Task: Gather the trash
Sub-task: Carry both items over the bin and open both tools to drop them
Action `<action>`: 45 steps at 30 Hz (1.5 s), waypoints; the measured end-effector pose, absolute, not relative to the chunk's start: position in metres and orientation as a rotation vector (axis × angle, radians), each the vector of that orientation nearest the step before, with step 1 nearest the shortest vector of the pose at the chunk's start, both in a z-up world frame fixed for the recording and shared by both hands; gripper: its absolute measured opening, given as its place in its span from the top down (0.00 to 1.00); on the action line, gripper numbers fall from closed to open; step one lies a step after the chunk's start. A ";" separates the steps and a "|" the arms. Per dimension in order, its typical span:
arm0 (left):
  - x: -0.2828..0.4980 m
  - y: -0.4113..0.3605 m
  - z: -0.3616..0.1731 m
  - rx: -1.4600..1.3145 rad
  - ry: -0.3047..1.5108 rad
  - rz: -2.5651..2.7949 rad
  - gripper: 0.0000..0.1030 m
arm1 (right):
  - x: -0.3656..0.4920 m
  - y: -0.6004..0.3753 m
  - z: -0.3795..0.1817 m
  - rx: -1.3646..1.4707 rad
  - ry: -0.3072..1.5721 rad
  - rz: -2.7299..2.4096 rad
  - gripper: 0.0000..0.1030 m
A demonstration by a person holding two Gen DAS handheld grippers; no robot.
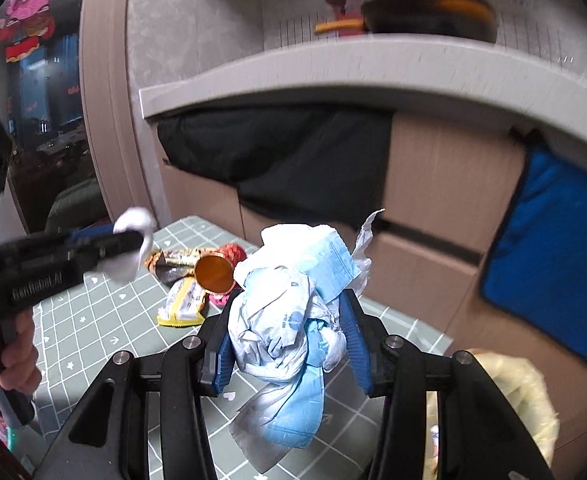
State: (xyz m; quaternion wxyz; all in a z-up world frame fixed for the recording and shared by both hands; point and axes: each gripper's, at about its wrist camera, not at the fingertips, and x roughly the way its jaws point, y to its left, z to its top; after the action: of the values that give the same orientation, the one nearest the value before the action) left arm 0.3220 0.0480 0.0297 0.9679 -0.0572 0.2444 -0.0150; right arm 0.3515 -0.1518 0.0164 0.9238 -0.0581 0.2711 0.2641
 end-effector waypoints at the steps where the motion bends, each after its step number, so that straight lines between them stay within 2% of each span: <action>1: 0.321 0.043 0.036 -0.115 0.474 -0.035 0.79 | 0.347 -0.156 0.023 -0.122 0.539 0.534 0.57; 8: 0.316 0.012 0.074 -0.118 0.347 -0.079 0.79 | 0.334 -0.185 0.063 -0.137 0.459 0.488 0.57; 20: 0.334 -0.061 0.085 -0.123 0.333 -0.219 0.78 | 0.322 -0.256 0.095 -0.114 0.376 0.357 0.57; 32: 0.359 -0.142 0.047 -0.108 0.447 -0.376 0.78 | 0.314 -0.325 0.077 -0.066 0.422 0.235 0.57; 45: 0.378 -0.199 -0.009 -0.065 0.573 -0.460 0.78 | 0.333 -0.382 0.025 0.073 0.541 0.173 0.57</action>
State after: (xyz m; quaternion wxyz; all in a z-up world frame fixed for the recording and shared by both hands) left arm 0.3778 -0.1994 -0.0088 0.9328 -0.0317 0.2799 -0.2248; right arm 0.3335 -0.3823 0.0250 0.9593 0.0359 0.2668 0.0851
